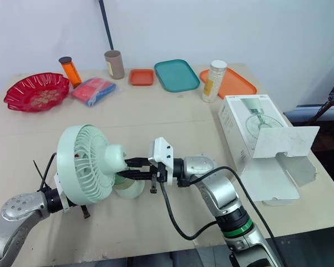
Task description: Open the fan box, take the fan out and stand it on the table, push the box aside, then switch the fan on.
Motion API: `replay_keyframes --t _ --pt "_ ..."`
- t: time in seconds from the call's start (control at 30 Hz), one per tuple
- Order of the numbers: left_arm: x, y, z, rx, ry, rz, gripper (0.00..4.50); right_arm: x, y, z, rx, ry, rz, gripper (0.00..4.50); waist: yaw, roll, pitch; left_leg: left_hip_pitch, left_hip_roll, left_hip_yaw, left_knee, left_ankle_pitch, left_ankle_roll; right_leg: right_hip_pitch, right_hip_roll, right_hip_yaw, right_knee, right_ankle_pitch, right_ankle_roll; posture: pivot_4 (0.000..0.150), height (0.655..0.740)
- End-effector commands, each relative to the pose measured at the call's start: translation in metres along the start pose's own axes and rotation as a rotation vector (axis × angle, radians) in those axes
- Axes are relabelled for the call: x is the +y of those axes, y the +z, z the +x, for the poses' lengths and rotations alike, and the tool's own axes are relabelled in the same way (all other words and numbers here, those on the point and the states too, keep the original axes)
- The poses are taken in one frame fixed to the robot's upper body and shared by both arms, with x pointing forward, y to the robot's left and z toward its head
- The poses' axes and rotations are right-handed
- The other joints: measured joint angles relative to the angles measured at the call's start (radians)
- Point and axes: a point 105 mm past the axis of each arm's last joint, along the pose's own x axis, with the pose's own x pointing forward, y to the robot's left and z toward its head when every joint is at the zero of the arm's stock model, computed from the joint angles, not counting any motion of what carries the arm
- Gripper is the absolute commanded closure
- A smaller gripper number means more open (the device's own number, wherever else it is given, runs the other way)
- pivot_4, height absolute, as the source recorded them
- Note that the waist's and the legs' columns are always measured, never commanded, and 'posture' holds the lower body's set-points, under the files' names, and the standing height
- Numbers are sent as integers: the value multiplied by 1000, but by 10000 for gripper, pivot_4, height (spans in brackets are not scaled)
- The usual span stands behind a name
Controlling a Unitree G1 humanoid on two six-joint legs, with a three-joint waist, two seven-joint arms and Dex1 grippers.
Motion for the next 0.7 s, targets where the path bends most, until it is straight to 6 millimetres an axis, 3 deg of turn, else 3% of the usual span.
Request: replay_keyframes --t 0.03,0.7 --pt "-6 9 3 -39 -32 18 44150 8 16 5 -49 39 -51 41928 0 0 0 0 0 0 0 0 0 0 0 0 0 0 0 1500 7400" --pt "-14 14 7 -68 -56 6 44150 7 13 7 -39 31 -59 41928 0 0 0 0 0 0 0 0 0 0 0 0 0 0 0 1500 7400"
